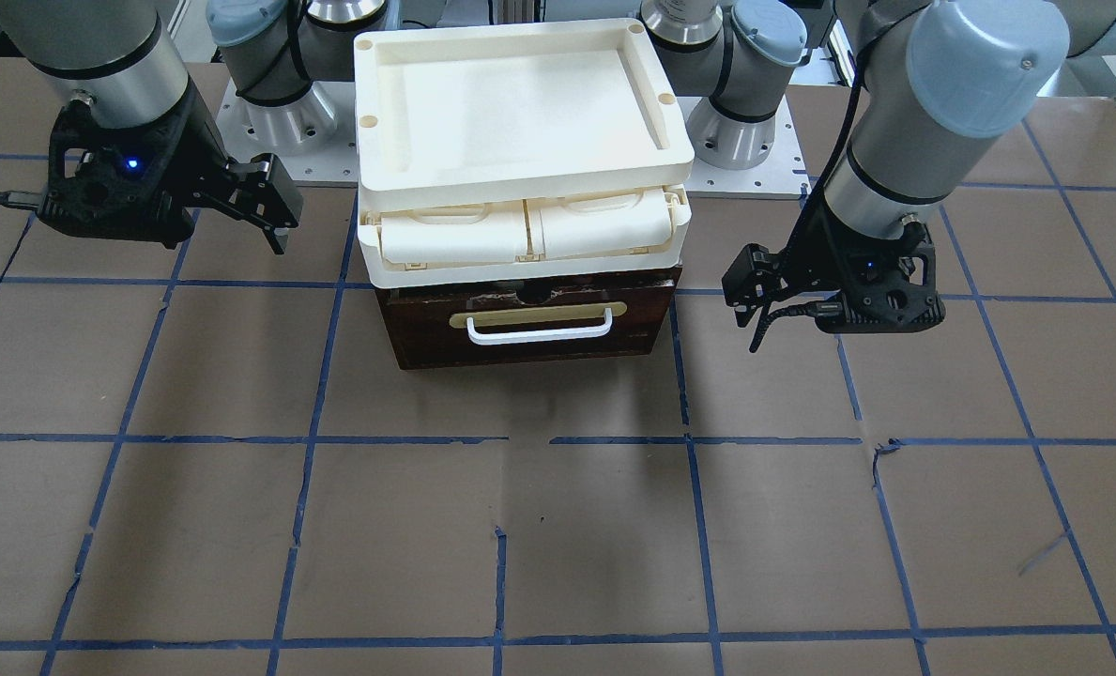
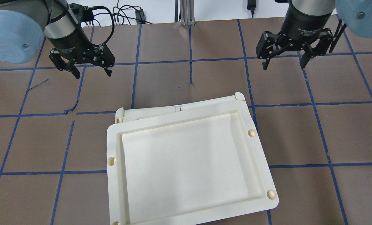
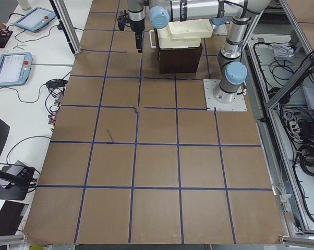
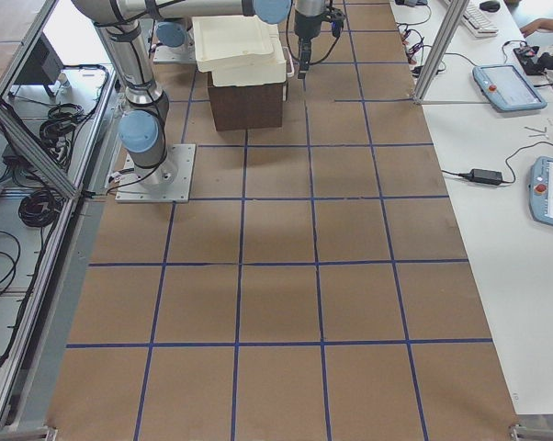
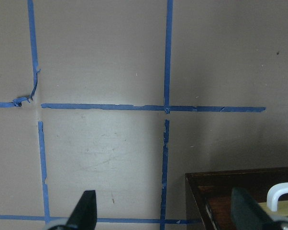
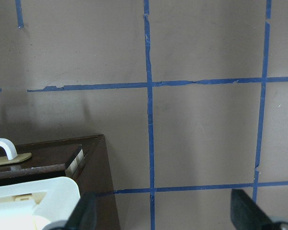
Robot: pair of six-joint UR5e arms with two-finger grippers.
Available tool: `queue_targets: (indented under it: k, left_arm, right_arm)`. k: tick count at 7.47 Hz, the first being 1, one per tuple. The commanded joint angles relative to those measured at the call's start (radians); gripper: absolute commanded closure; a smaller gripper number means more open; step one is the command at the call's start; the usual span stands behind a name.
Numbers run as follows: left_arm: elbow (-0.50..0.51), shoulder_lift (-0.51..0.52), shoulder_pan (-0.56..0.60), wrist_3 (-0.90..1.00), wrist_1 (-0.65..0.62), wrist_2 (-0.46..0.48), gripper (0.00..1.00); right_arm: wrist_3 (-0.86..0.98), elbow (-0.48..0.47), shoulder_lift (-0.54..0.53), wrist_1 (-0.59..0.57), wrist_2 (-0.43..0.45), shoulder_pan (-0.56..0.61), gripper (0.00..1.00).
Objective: Put scissors in drawer and close it
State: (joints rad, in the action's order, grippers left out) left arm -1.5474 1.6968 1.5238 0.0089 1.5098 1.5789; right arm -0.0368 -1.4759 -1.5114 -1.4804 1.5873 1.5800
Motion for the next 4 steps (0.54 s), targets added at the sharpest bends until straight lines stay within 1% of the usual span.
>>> queue_targets:
  k: [1,4]
  left_arm:
    - [0.000,0.000,-0.002,0.000,0.001,-0.003,0.00]
    - [-0.003,-0.002,-0.002,0.003,0.003,-0.003,0.00]
  right_arm:
    - [0.000,-0.003,0.000,-0.001,-0.001,0.000,0.00]
    - [0.000,-0.003,0.000,-0.001,-0.001,0.000,0.00]
